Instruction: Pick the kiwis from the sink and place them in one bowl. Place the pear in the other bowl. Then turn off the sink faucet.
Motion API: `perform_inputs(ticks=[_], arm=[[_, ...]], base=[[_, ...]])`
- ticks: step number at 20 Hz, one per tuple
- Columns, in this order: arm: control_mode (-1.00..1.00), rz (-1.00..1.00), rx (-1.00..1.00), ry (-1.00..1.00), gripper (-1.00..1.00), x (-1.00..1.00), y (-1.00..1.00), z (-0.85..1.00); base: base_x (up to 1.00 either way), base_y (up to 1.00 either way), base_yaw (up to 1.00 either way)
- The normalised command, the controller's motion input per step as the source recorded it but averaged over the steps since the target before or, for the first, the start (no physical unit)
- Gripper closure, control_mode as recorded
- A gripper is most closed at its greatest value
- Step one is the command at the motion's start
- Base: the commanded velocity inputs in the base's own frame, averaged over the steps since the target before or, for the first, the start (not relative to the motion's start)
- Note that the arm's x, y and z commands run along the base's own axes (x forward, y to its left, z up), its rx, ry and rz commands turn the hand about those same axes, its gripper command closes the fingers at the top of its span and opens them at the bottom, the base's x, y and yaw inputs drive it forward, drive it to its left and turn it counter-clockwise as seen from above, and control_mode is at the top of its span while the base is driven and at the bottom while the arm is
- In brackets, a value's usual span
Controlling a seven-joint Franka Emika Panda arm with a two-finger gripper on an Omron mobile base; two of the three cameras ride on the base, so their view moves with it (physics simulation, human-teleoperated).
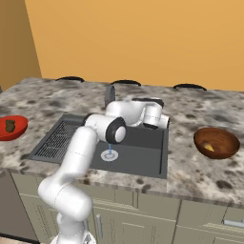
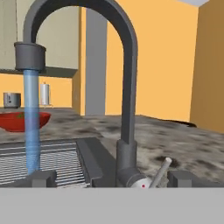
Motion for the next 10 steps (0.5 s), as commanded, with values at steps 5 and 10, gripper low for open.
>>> perform_inputs(ticks=[5, 10], arm=[[-1.0, 0.0, 0.0, 0.0, -1.0, 0.35, 0.0, -0.17], [-1.0, 0.0, 0.0, 0.0, -1.0, 0.34, -0.01, -0.21]], base=[[0.0, 0.0, 0.0], [0.0, 0.0, 0.0]])
